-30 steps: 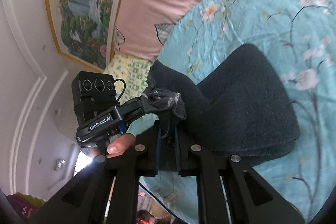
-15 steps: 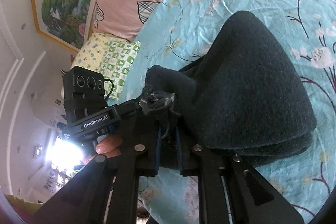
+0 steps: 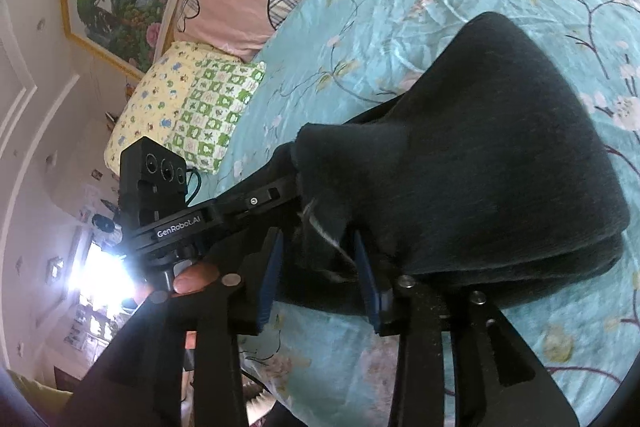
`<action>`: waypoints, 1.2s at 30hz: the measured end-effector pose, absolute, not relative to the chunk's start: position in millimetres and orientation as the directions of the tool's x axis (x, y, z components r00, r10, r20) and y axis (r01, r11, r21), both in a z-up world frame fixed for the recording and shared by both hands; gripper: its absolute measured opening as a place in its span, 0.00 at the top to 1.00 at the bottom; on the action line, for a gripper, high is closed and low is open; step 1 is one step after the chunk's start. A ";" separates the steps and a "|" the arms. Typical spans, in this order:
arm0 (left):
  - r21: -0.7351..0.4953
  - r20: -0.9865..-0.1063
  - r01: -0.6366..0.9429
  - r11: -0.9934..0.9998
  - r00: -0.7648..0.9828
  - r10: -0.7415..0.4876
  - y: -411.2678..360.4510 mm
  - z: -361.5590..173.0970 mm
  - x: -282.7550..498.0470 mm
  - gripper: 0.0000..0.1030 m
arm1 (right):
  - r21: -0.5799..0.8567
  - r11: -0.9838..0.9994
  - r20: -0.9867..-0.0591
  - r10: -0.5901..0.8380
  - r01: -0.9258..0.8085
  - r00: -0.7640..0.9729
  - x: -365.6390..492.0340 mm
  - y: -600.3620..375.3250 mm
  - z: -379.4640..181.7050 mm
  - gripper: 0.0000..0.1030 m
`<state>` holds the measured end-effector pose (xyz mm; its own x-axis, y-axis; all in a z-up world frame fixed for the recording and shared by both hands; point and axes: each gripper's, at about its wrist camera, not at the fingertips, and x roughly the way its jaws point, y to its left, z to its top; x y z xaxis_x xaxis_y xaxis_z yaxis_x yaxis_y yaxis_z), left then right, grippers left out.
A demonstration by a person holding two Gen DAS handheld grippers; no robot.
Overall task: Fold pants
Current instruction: 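Lay the cuffs over the pants with the right gripper while the left gripper holds the middle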
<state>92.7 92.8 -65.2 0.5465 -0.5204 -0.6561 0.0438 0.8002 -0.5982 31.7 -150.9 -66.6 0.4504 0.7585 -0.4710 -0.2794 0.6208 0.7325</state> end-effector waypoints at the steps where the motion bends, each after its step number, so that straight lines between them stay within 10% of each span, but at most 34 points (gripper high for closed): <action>1: -0.598 -0.654 0.032 0.801 0.558 -0.510 97.0 -64.0 86.7 0.88 | 0.731 0.620 -0.471 0.761 -0.284 0.446 30.9 -148.3 -66.1 0.63; 36: -0.530 -0.701 -0.428 0.732 0.707 -0.094 195.2 -47.6 -84.3 0.68 | 0.672 0.566 -0.479 0.824 -0.477 0.302 33.8 -56.1 -41.0 0.52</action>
